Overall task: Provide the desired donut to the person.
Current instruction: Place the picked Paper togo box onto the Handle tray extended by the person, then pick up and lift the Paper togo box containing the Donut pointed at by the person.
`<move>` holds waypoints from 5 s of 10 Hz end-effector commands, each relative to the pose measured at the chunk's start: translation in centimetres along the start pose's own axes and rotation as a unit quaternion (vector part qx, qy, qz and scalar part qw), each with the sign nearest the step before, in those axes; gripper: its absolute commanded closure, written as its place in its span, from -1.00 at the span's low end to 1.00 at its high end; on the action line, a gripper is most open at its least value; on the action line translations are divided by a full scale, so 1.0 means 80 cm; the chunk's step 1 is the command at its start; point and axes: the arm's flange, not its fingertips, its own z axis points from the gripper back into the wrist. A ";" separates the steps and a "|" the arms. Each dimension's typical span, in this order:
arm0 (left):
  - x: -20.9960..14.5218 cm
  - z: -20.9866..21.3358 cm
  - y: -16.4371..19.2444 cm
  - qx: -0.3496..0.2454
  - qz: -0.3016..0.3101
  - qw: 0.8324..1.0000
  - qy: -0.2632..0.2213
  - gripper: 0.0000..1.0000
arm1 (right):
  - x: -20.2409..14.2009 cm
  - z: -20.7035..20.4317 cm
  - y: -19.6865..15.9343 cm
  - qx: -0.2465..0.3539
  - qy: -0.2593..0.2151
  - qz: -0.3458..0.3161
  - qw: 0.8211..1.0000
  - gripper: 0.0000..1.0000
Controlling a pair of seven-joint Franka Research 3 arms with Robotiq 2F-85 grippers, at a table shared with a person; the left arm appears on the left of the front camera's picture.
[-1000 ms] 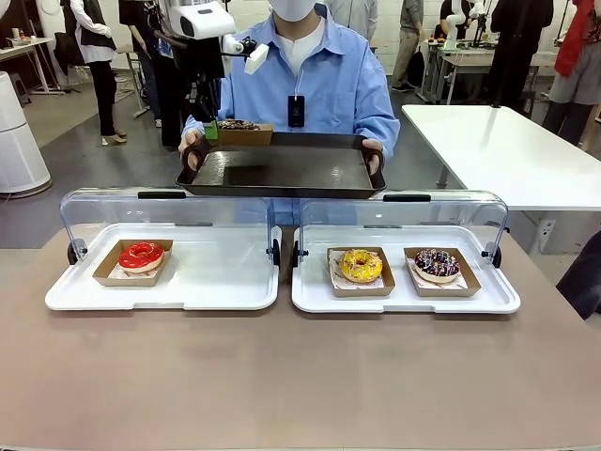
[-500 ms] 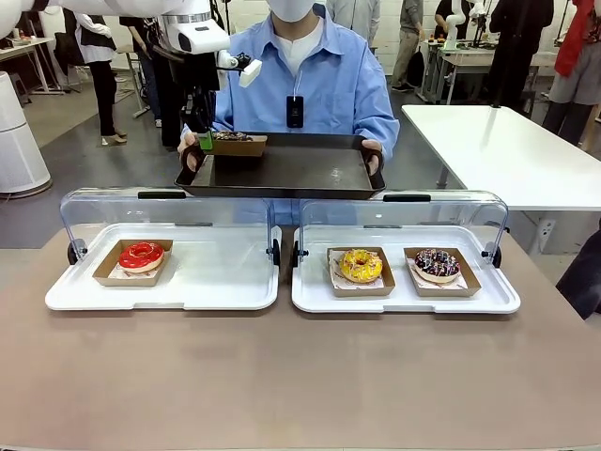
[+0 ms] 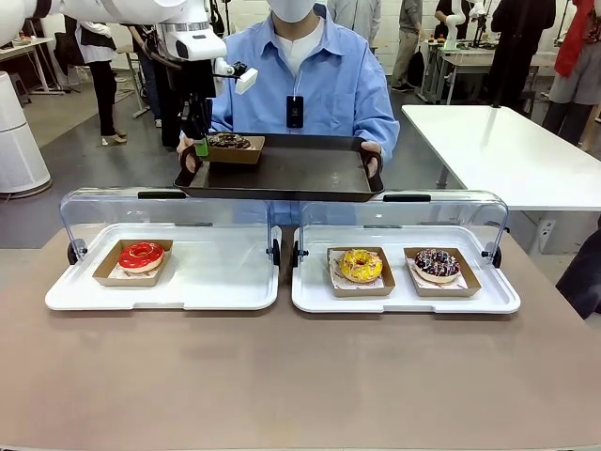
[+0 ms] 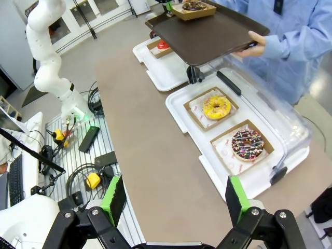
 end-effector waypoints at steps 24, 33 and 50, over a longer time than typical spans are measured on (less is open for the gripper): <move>-0.075 0.049 -0.227 0.070 -0.035 0.996 -0.044 -1.00 | 0.001 0.000 0.000 0.004 -0.006 0.003 1.000 -1.00; -0.108 0.031 -0.281 0.083 -0.011 0.996 -0.036 -1.00 | 0.001 0.000 0.000 0.004 -0.006 0.003 1.000 -1.00; -0.418 -0.078 -0.406 0.091 0.121 0.858 -0.491 -1.00 | 0.001 0.000 0.000 0.004 -0.006 0.003 1.000 -1.00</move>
